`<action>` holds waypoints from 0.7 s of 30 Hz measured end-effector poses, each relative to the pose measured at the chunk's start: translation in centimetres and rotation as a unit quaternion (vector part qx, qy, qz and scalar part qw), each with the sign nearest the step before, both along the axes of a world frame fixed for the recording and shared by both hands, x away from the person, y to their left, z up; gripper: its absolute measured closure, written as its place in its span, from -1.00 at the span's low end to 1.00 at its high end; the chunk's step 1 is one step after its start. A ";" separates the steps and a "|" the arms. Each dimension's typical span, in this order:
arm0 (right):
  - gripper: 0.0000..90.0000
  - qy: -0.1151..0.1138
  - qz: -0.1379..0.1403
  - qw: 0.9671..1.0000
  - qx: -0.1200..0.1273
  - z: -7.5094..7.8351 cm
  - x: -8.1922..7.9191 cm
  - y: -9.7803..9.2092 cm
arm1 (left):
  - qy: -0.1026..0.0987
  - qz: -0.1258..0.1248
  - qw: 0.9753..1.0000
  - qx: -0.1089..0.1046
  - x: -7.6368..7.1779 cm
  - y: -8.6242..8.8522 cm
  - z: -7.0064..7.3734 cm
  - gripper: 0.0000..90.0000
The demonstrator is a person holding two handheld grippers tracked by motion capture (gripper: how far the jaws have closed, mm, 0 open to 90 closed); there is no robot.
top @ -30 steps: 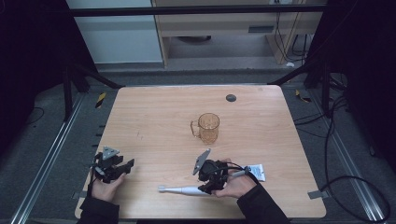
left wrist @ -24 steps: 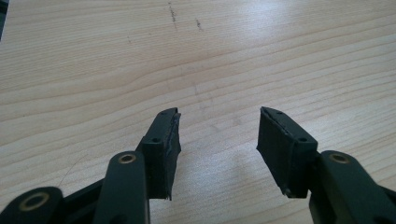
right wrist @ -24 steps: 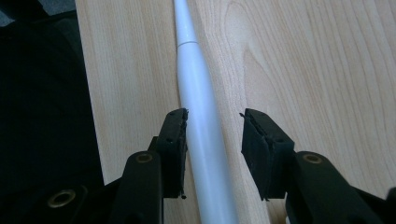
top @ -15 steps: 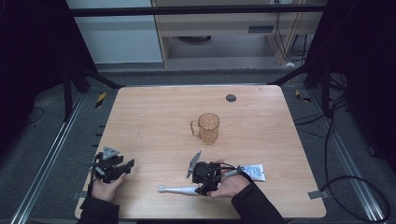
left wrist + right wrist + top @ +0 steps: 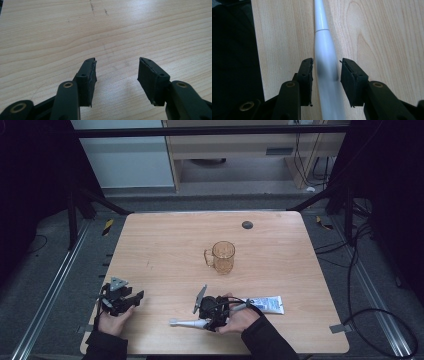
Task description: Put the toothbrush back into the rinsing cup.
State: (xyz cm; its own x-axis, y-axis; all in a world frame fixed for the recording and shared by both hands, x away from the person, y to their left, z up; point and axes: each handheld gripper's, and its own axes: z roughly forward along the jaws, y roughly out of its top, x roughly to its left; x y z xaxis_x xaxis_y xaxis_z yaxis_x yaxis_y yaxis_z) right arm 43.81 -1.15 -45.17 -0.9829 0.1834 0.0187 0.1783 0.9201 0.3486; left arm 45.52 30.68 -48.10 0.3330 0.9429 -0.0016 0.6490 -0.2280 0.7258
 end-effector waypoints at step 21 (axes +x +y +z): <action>0.40 -0.004 0.010 1.000 -0.018 -1.2 0.2 1.1 | 0.000 0.000 1.000 0.001 0.0 0.0 0.0 0.06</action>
State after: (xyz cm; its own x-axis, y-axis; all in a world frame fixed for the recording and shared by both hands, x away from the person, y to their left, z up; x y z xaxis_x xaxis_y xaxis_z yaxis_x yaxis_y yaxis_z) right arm 43.96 -0.08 -46.36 -0.9865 0.1635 0.0042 0.1564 0.9354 0.3171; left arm 45.54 30.68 -48.13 0.3328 0.9430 0.0006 0.6496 -0.2297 0.7248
